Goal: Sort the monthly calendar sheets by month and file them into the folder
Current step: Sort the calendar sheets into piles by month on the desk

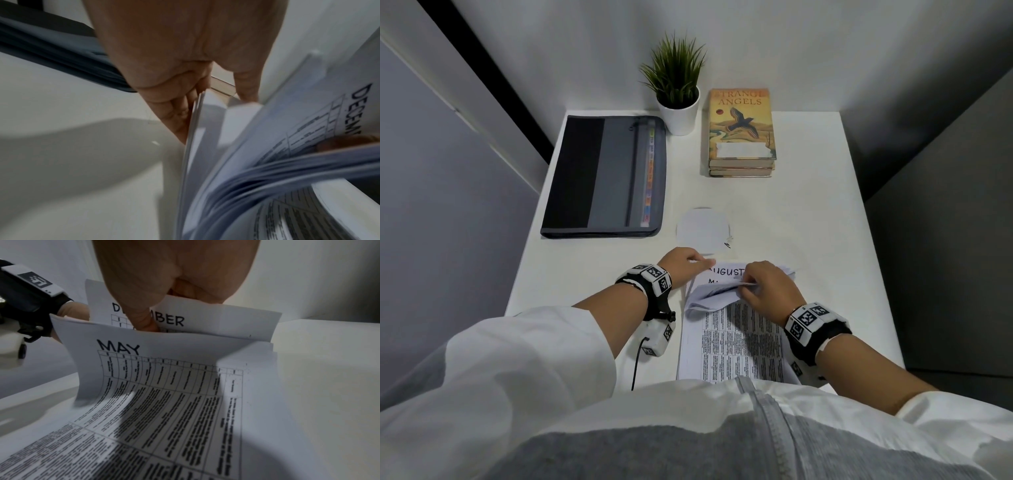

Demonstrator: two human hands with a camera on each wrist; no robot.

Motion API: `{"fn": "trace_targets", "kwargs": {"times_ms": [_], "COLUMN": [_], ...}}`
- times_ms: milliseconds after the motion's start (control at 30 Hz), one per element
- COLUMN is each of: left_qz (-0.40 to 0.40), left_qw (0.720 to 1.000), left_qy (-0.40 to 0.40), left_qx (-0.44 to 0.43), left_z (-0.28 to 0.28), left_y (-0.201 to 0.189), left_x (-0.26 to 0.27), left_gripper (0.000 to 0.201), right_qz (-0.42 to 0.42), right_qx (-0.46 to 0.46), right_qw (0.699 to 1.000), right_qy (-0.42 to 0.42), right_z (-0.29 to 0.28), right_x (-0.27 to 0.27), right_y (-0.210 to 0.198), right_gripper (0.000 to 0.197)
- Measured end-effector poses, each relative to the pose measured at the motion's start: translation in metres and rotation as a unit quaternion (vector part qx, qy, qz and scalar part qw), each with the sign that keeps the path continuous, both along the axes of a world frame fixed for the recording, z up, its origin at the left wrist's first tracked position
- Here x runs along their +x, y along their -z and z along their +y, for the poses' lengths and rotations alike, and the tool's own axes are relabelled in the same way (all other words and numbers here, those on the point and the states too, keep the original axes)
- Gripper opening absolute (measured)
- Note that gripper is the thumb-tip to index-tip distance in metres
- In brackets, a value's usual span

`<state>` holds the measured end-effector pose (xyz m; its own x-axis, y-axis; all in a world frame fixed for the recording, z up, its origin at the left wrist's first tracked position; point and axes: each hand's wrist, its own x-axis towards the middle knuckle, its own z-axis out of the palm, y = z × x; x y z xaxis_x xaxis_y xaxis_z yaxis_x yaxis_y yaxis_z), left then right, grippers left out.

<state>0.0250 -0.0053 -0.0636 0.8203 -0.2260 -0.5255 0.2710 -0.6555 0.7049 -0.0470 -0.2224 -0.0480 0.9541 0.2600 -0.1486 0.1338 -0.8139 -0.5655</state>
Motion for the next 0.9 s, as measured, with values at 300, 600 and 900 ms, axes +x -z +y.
{"fn": "trace_targets", "kwargs": {"times_ms": [300, 600, 900], "left_qz": [-0.016, -0.003, -0.026], "left_qw": [1.000, 0.999, 0.999], "left_qy": [0.013, -0.034, 0.013], "left_qx": [0.022, 0.004, 0.033], "left_z": [0.0010, -0.0011, 0.0041], "left_y": [-0.0037, 0.0015, -0.0023], "left_x": [0.0014, -0.0018, -0.0003], "left_gripper": [0.013, 0.031, 0.011], "right_qz": [-0.009, 0.005, -0.004], "right_qx": [0.028, 0.009, 0.010], "right_qw": [0.999, 1.000, 1.000], "right_qy": [-0.013, 0.006, -0.007], "right_z": [0.0012, 0.0013, 0.0023], "right_x": [-0.0005, -0.0023, -0.0056], "right_y": [0.0009, 0.0001, 0.0003], "right_gripper": [0.011, 0.014, 0.012]}}
